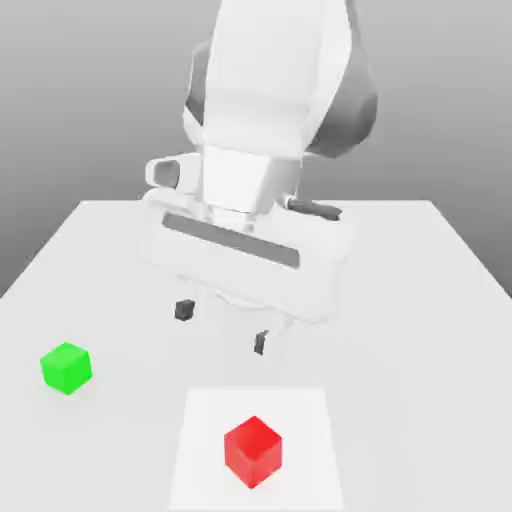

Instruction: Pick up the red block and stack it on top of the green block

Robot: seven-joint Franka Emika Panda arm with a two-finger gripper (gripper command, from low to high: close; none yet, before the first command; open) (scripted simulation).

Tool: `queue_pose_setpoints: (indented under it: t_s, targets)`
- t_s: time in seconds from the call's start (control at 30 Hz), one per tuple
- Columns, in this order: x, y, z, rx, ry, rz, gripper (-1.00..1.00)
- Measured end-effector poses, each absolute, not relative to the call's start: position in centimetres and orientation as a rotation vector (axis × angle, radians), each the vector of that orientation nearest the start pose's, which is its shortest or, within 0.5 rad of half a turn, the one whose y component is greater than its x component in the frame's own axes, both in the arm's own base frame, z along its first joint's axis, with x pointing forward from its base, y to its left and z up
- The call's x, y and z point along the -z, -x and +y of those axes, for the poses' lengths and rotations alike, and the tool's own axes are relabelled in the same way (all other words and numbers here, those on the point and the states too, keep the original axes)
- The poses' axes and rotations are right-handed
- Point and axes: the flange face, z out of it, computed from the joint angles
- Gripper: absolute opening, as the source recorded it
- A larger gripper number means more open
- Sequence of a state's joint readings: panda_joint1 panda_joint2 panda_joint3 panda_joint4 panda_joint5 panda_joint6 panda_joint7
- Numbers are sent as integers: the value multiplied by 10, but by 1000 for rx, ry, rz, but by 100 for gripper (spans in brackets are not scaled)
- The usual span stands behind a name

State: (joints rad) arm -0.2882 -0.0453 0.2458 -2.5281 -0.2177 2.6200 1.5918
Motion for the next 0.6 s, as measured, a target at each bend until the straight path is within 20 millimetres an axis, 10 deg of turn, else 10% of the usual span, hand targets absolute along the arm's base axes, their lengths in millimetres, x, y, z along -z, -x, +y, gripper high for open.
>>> queue_pose_setpoints:
  t_s: [0.4,0.43,0.6]
  targets:
    - [-156,-442,-4,2,2152,2284,0]
    - [-148,-441,-4,1,2154,2284,-100]
    - [-148,-441,-4,3,2153,2283,-100]
